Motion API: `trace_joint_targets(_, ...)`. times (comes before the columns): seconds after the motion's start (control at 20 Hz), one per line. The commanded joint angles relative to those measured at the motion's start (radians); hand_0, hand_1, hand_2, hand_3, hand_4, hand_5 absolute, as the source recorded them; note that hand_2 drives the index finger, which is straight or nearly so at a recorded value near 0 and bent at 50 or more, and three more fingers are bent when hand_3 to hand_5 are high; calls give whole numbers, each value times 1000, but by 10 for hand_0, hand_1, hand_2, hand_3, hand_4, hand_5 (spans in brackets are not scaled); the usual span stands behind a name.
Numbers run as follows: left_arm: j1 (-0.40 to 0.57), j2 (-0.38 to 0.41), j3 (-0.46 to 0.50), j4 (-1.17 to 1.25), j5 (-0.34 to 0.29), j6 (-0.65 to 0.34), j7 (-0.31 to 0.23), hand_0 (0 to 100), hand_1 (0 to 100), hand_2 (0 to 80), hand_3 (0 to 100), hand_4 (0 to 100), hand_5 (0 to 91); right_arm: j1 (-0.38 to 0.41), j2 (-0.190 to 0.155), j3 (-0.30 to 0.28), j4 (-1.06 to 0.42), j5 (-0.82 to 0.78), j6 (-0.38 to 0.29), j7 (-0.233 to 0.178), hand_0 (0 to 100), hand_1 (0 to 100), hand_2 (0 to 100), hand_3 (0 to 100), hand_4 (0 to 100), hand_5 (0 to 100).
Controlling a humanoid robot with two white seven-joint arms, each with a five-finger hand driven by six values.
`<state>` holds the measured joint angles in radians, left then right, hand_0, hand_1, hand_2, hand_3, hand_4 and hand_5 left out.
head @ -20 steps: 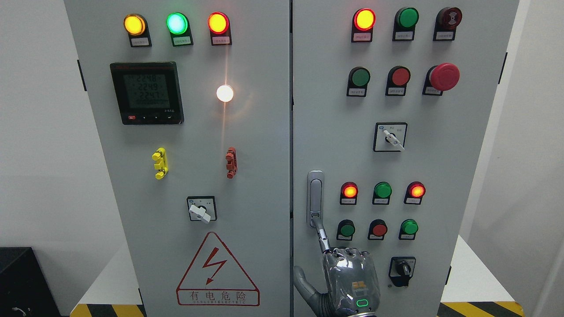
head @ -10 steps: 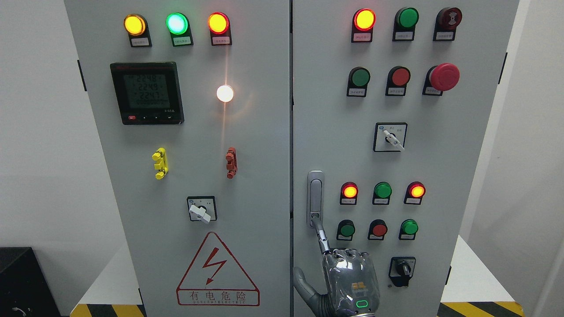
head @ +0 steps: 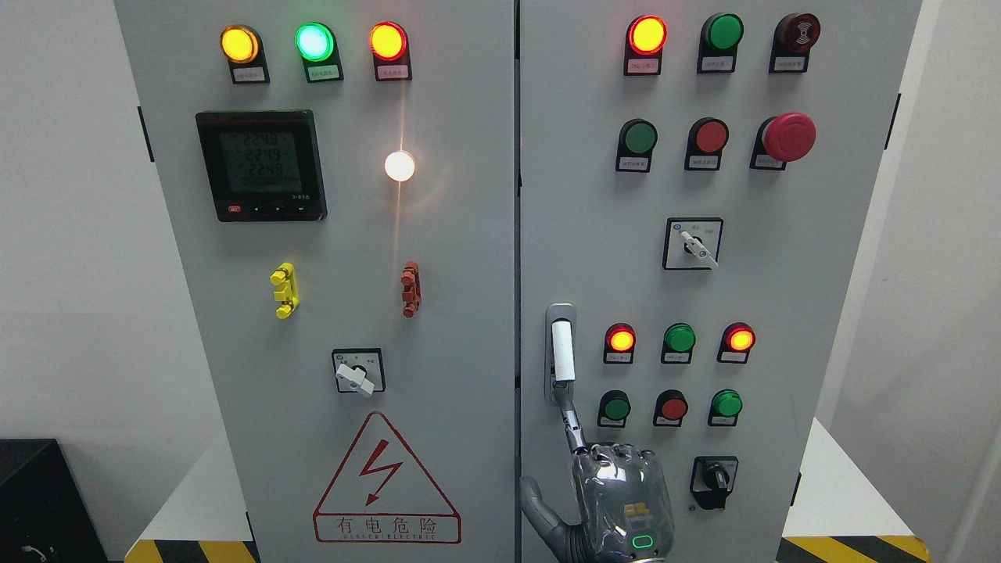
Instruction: Release door handle
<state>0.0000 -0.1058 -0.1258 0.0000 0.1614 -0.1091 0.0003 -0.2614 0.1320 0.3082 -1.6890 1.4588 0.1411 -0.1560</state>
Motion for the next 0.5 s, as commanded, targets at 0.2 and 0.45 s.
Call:
trace_joint_targets(0.2, -26, 0, 0, 29, 0, 0, 0, 120, 556, 0, 0, 0, 0, 8, 0, 0, 12, -2, 0, 0, 376, 243, 32, 1000, 1000, 1000)
trace_joint_targets(0.45, -26, 0, 0, 29, 0, 0, 0, 120, 556, 0, 0, 0, 0, 7, 0, -1, 11, 0, 0, 0, 376, 243, 32, 1000, 1000, 1000)
